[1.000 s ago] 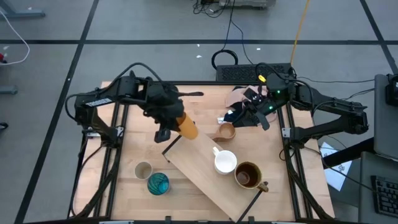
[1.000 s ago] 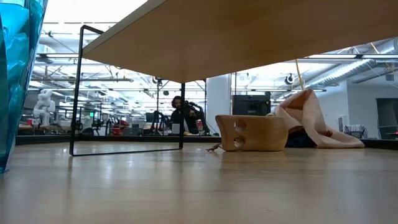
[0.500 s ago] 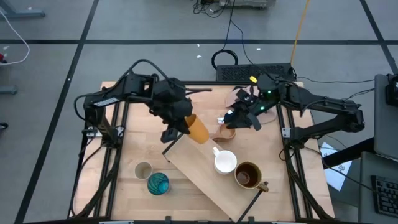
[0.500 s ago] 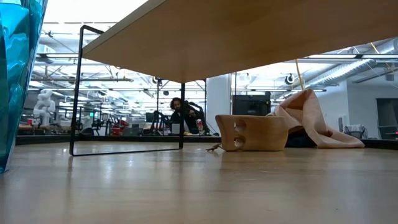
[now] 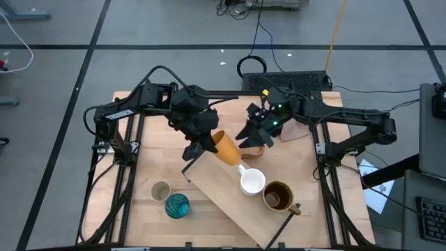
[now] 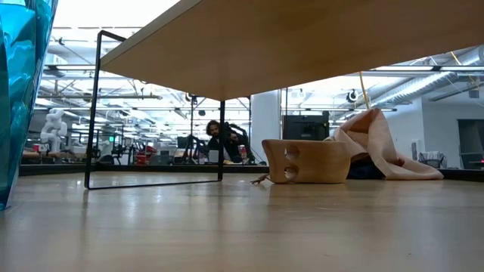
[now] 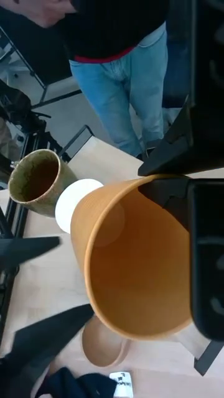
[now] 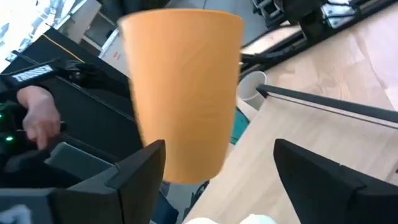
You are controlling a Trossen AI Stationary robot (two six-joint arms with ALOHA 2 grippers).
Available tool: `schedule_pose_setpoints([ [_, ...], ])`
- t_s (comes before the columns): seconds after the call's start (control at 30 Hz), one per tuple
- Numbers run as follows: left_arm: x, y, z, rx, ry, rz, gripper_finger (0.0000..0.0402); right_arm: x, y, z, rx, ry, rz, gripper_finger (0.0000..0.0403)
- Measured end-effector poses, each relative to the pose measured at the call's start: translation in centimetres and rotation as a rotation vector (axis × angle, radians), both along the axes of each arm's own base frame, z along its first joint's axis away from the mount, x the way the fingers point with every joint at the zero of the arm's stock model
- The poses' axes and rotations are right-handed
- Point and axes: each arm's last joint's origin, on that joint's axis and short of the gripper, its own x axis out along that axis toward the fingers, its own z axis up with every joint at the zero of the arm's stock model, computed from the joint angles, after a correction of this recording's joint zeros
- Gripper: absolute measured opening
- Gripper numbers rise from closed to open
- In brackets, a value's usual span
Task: Stack small to large cups/mugs on shelf
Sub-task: Put the yellow cup on the shelf
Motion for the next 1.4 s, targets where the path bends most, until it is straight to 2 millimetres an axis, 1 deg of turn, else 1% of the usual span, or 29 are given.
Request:
schedule_pose_setpoints([
  [0.13,0.0,0.0,0.0,-0.006,0.0,-0.003,0.0,0.7,-0.1,-0.2,0.01,-0.019,0.013,0.0292],
  [0.3,0.0,0.0,0.0,-0.027,0.005,-0.006,0.0,1.6,0.1,0.5,0.089,-0.106,0.085,0.0293],
  [0.4,0.1,-0.2,0.2,-0.065,-0.002,-0.024,0.0,1.6,0.6,0.9,0.092,-0.138,0.11,0.0293],
  [0.5,0.0,-0.3,0.2,-0.115,0.001,-0.057,0.0,1.7,1.0,0.9,0.098,-0.135,0.135,0.0293],
  [0.57,0.2,-0.4,0.5,-0.167,-0.021,-0.087,0.0,1.7,1.2,0.9,0.105,-0.132,0.141,0.0293],
  [0.7,0.5,-0.5,1.0,-0.205,-0.067,-0.1,0.0,1.7,1.5,1.0,0.108,-0.139,0.153,0.0293],
  [0.83,0.5,-0.6,1.2,-0.261,-0.067,-0.131,0.0001,1.7,2.1,1.4,0.165,-0.143,0.207,0.0293],
  [1.0,0.6,-0.6,1.5,-0.33,-0.062,-0.157,0.0001,1.8,3.6,2.1,0.241,-0.154,0.297,0.0293],
  [1.13,0.9,-0.6,2.1,-0.353,-0.119,-0.159,0.0001,2.4,4.6,1.7,0.284,-0.115,0.325,0.0293],
  [1.23,0.8,-0.7,2.1,-0.369,-0.101,-0.158,0.0001,3.1,5.0,1.2,0.288,-0.12,0.347,0.0293],
  [1.4,0.9,-1.1,1.9,-0.378,-0.084,-0.156,0.0001,3.9,5.1,1.1,0.31,-0.149,0.37,0.0293],
])
